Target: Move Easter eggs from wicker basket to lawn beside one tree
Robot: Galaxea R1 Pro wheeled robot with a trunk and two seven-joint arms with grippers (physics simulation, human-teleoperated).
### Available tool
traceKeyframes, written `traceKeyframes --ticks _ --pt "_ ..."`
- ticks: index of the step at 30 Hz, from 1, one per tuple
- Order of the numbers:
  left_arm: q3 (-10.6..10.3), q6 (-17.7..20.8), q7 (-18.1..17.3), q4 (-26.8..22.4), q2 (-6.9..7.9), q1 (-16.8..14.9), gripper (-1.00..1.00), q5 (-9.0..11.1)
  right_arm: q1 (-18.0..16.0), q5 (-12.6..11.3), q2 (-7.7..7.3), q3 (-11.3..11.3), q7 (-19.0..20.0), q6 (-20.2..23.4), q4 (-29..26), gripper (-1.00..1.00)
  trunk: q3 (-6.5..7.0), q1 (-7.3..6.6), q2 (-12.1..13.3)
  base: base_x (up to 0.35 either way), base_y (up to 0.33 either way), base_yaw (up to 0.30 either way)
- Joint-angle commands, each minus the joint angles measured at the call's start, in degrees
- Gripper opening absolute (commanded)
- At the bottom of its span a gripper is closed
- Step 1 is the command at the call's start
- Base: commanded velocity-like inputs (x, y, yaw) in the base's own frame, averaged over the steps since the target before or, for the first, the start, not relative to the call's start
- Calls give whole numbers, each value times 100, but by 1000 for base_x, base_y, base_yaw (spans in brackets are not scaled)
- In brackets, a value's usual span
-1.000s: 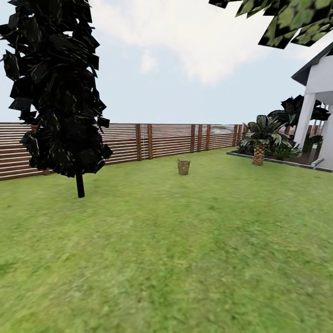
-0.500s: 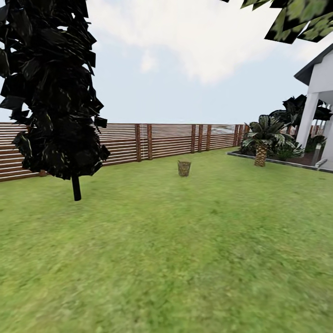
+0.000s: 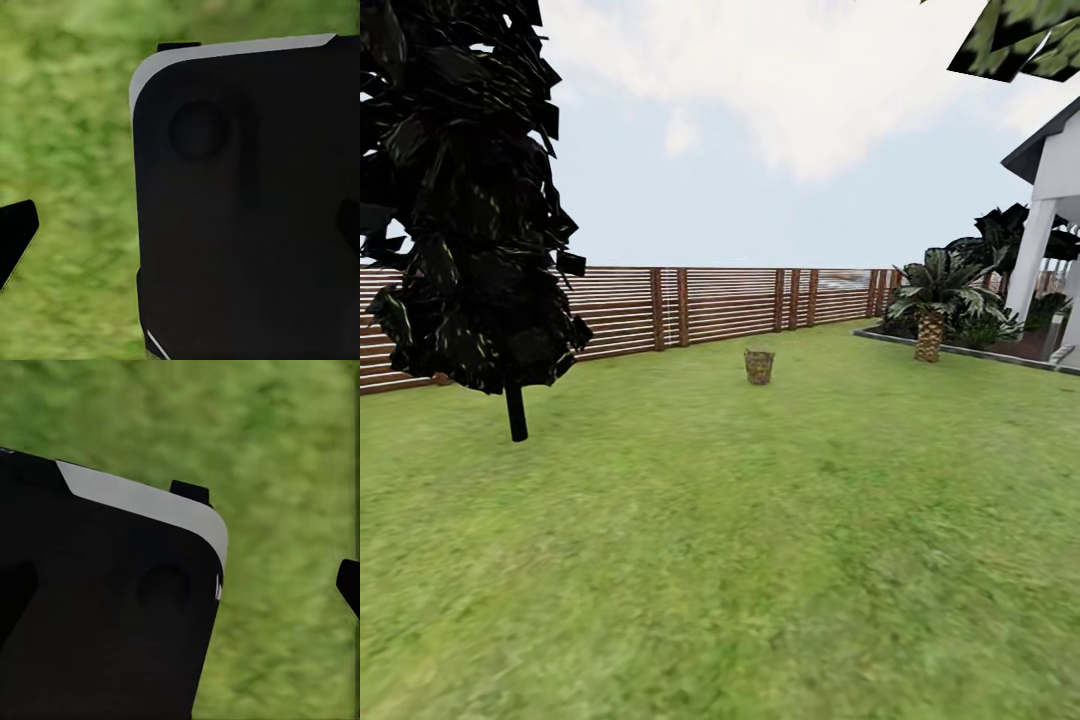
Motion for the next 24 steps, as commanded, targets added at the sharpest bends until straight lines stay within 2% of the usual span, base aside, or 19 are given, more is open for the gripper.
traceKeyframes --ticks 1,21,24 --pt "-11 -8 4 -10 1 4 100 -6 -9 17 0 23 1 -41 25 100 -5 4 -3 334 0 0" --pt "-11 -8 4 -10 1 4 100 -6 -10 44 0 27 1 -41 25 100 -5 4 -3 334 0 0" --pt "-11 -8 4 -10 1 4 100 -5 -10 54 -6 36 1 -41 25 100 -5 4 -3 334 0 -155"
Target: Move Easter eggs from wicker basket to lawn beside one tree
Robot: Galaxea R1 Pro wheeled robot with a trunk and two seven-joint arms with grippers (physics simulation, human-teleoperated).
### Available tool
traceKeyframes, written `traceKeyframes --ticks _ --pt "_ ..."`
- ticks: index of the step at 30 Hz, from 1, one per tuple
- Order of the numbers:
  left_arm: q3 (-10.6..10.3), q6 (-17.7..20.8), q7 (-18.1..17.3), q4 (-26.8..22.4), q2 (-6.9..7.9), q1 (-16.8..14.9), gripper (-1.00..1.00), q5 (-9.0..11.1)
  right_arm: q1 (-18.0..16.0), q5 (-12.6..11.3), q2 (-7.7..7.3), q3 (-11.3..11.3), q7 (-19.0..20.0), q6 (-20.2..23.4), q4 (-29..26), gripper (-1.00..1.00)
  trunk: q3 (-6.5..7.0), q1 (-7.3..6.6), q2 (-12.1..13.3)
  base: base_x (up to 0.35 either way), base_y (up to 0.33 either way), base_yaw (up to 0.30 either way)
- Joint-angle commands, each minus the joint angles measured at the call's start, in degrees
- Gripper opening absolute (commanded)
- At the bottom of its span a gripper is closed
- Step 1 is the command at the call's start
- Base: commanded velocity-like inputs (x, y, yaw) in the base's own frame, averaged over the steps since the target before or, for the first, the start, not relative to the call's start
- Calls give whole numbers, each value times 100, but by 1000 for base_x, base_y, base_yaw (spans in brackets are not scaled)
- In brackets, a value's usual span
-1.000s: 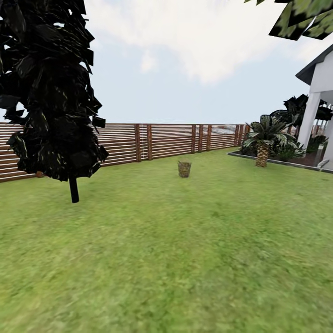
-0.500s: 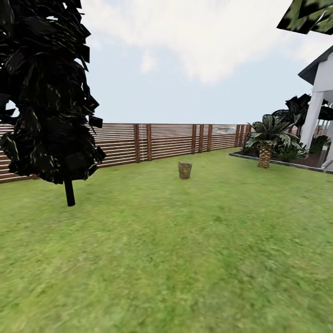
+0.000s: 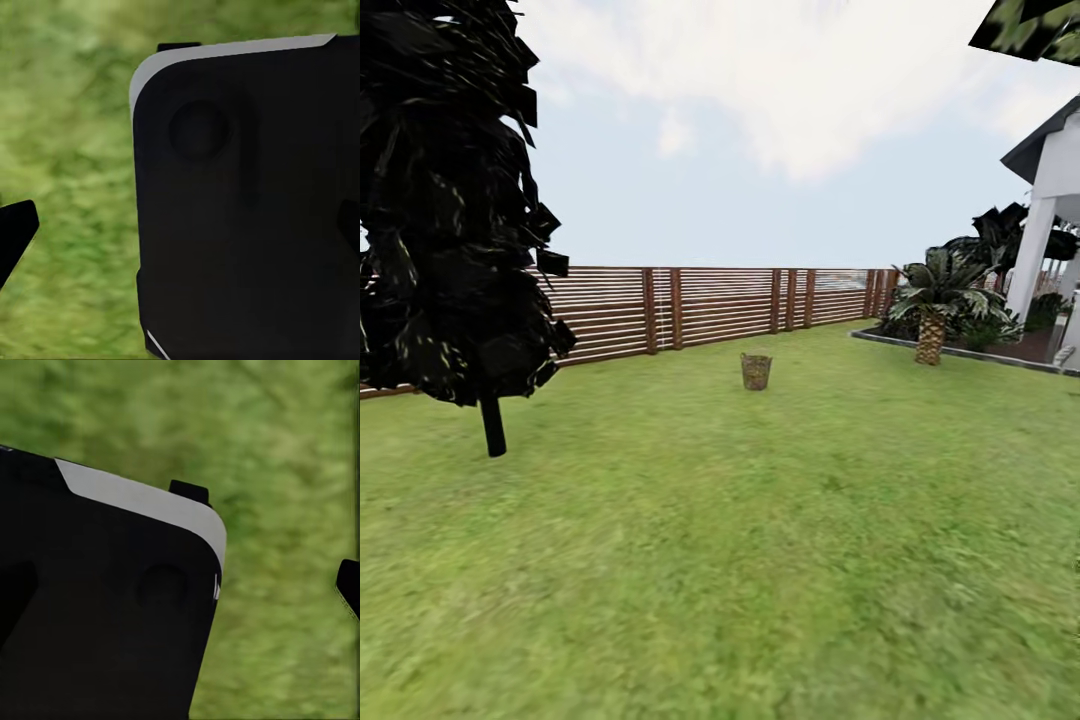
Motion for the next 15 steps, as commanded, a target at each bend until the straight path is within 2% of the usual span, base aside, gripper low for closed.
traceKeyframes --ticks 1,7,15 --pt "-11 -8 4 -10 1 5 100 -6 -11 14 -1 25 1 -40 25 100 -5 4 -3 334 0 -244" --pt "-11 -8 4 -10 1 4 100 -6 -10 -8 -2 22 1 -45 25 100 -5 4 -3 334 0 -206" --pt "-11 -8 4 -10 1 4 100 -7 -11 -19 -2 13 1 -41 25 100 -5 4 -3 334 0 -19"
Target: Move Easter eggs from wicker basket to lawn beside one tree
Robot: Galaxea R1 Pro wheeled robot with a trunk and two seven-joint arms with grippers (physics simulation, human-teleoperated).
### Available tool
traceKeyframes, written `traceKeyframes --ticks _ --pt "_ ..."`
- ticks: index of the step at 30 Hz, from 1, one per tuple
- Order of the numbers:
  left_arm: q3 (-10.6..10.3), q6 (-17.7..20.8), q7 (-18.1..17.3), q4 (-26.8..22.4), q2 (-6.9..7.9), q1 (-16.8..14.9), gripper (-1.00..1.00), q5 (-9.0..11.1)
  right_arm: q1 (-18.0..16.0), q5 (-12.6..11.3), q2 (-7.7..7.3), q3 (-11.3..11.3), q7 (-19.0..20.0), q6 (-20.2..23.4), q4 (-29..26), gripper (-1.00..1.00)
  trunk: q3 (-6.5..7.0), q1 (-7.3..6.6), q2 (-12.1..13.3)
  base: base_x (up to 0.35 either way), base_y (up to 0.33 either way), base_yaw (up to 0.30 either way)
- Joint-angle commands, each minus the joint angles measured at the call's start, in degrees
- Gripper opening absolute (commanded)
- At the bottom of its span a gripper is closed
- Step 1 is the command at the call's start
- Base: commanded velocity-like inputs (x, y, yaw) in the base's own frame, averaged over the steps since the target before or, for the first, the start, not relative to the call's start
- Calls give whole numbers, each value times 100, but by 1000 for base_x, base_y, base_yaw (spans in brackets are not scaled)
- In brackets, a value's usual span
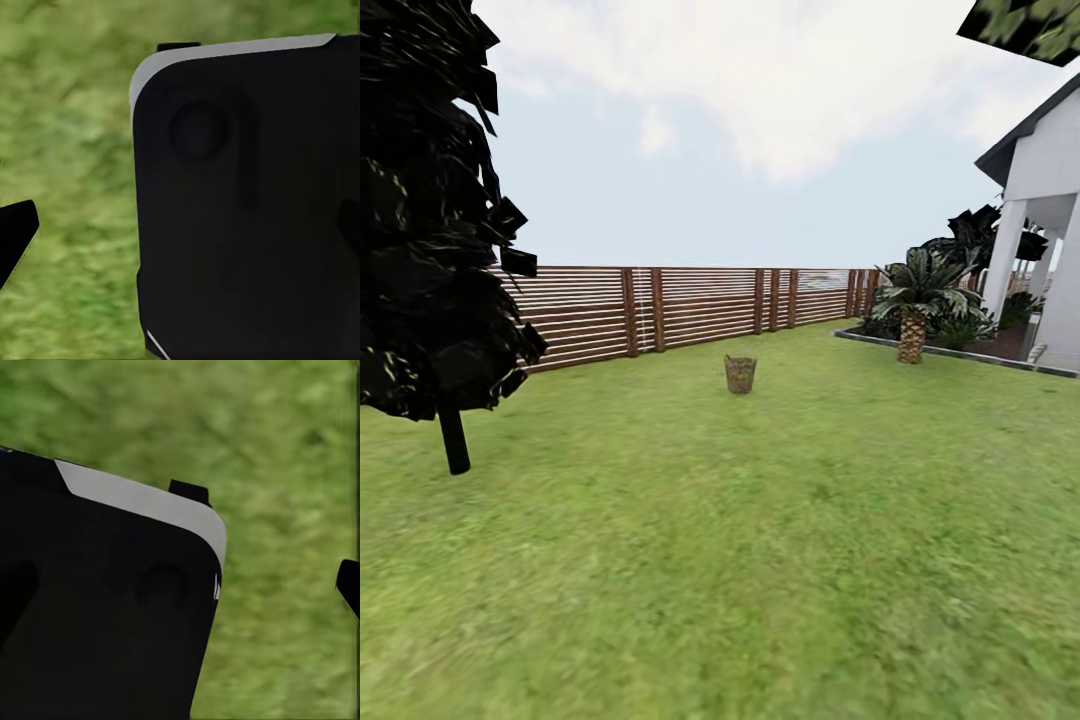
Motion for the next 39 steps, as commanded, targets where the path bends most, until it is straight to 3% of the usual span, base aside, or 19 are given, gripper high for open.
traceKeyframes --ticks 1,30,39 --pt "-11 -8 4 -10 1 4 100 -6 -10 14 0 22 1 -41 25 100 -5 4 -3 334 0 -1" --pt "-15 -8 4 -10 -1 4 100 -6 -9 40 0 30 1 -40 25 100 -5 4 -3 334 0 -1" --pt "-16 -8 4 -10 1 4 100 -6 -11 35 0 30 2 -43 25 100 -5 4 -3 334 0 -110"
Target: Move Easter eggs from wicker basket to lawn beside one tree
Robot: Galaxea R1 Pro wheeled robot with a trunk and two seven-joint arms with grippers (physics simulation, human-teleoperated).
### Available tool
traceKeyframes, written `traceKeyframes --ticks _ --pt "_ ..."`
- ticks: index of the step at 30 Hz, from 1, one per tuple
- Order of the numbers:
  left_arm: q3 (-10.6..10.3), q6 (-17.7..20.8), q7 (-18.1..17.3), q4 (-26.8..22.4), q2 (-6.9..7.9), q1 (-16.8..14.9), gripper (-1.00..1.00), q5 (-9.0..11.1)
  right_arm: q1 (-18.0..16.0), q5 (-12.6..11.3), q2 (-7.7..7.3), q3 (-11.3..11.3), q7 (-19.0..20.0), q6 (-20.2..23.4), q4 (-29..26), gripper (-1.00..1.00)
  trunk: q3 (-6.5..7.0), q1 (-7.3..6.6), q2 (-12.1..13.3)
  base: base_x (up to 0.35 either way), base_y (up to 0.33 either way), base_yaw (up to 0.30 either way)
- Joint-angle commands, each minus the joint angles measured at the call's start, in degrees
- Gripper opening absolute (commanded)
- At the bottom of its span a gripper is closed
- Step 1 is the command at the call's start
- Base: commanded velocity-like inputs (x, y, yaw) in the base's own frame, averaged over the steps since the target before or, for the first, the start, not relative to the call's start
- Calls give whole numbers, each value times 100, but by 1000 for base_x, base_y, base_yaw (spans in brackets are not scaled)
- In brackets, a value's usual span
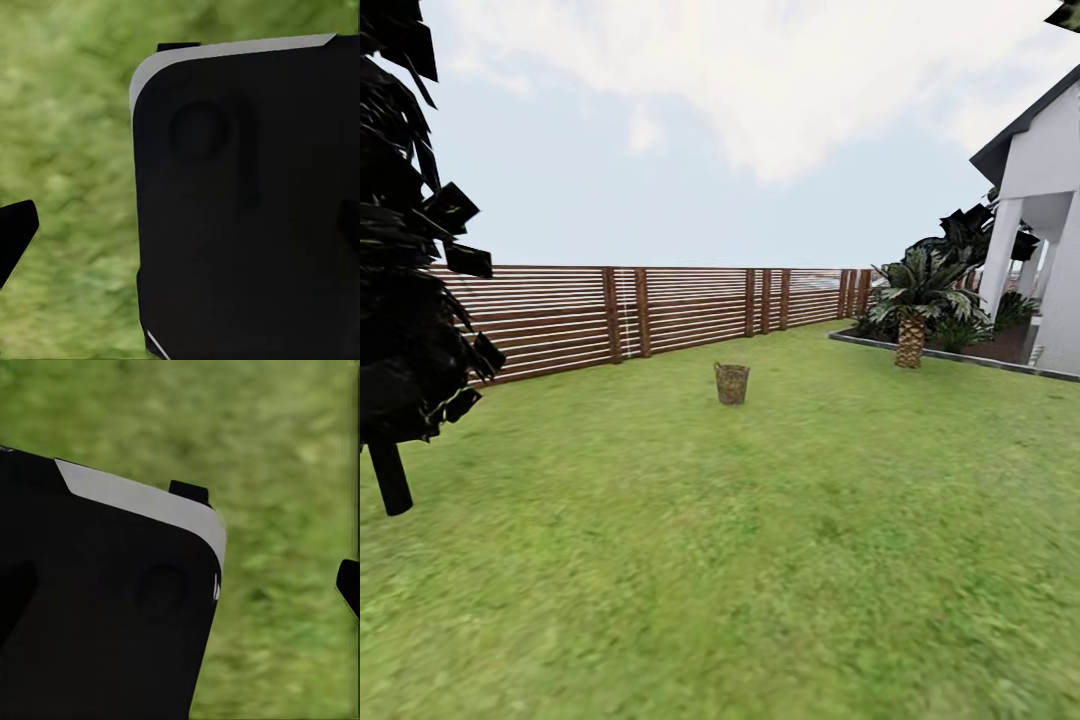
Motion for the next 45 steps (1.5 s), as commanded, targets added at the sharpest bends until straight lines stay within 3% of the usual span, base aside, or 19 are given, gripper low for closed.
traceKeyframes --ticks 1,20,26,28,29,30,32,34,36,39,40,41,45 --pt "-10 -8 4 -10 1 4 100 -6 -10 12 0 23 1 -41 25 100 -5 4 -3 334 0 -10" --pt "-10 -8 4 -10 1 4 100 -6 -12 -9 0 22 0 -40 25 100 -5 4 -3 334 0 -1" --pt "1 -9 1 -87 -59 4 100 66 -10 83 -37 29 -14 -49 25 100 -5 4 -3 334 0 0" --pt "19 -3 -1 -310 -66 4 100 254 -12 46 -54 -23 -23 -52 8 100 -5 4 -3 335 0 0" --pt "50 13 -2 -408 -68 4 100 488 -12 -36 -90 -65 -31 -61 -150 100 -5 4 -3 336 0 0" --pt "85 52 5 -507 -74 4 100 883 -12 -199 -175 -127 -53 -65 -544 100 -5 4 -3 336 0 0" --pt "103 103 28 -624 -67 4 100 1351 -12 -531 -325 -244 -109 -52 -1023 100 -5 4 -3 338 0 0" --pt "111 162 38 -959 -55 4 100 1592 -12 -810 -400 -321 -165 -42 -1197 100 -5 4 -3 339 0 0" --pt "123 606 39 -1868 -4 4 100 1711 -16 -888 -448 -356 -230 67 -1347 100 -5 4 -3 341 0 0" --pt "138 2651 15 -3553 214 -28 100 1861 -91 -856 -483 -369 -246 1491 -2502 100 -5 4 -3 343 0 0" --pt "145 3874 32 -4524 280 -50 100 1924 -107 -855 -494 -372 -229 2798 -3665 100 -5 4 -3 344 0 0" --pt "171 4370 61 -5181 310 -62 100 1943 -114 -877 -502 -372 -221 3639 -4622 100 -5 4 -3 344 0 0" --pt "523 5045 188 -6460 338 -80 100 1951 -189 -909 -492 -373 -231 5522 -6800 100 -5 4 -3 344 0 0"
